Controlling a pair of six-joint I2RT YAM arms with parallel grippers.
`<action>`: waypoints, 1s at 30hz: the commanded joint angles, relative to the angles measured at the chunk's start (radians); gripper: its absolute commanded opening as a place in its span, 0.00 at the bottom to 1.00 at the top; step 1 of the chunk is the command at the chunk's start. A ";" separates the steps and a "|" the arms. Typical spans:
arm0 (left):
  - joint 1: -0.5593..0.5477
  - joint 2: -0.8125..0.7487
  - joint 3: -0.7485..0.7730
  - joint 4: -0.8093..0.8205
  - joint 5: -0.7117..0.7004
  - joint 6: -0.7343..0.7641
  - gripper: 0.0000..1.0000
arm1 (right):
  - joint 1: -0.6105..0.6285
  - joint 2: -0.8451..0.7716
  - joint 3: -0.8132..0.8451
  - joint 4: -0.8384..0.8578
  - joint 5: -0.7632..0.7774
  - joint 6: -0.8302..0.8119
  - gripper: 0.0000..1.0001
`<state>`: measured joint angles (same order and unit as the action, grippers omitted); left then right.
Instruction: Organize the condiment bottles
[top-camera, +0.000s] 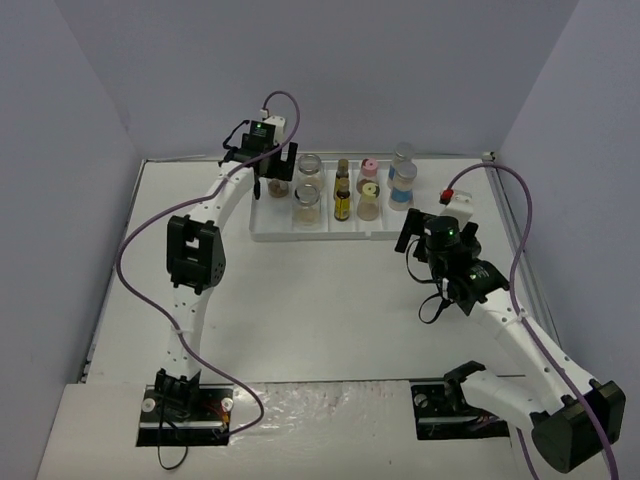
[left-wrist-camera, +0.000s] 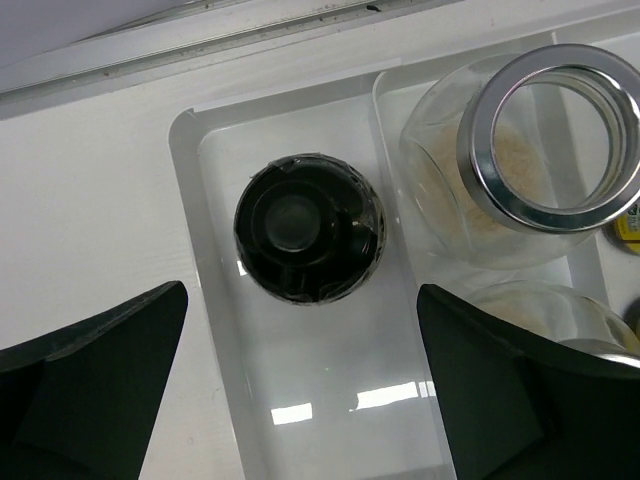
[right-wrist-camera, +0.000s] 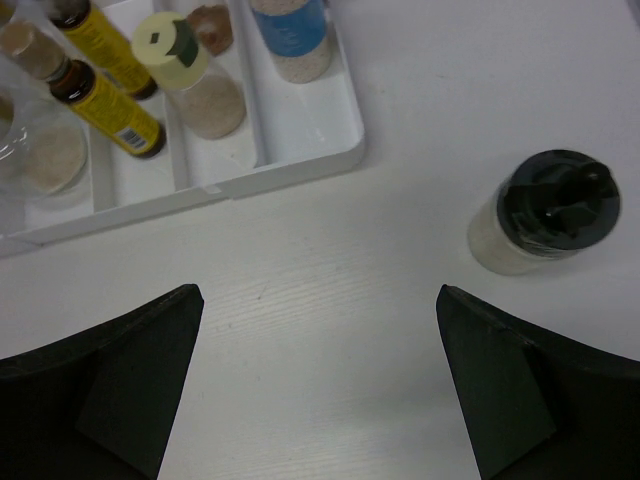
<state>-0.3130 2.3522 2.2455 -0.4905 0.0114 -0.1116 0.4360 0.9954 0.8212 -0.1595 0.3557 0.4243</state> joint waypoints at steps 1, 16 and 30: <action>0.002 -0.230 -0.017 0.017 -0.043 -0.021 0.97 | -0.092 -0.001 0.090 -0.081 0.124 0.053 1.00; 0.035 -0.911 -0.616 -0.129 -0.169 -0.120 0.97 | -0.444 0.239 0.107 -0.031 0.037 0.171 1.00; 0.049 -1.289 -1.145 -0.017 -0.206 -0.128 0.97 | -0.477 0.365 0.051 0.080 0.041 0.140 0.93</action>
<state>-0.2726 1.1519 1.1017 -0.6016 -0.1520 -0.2424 -0.0376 1.3479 0.8855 -0.1518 0.3760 0.5598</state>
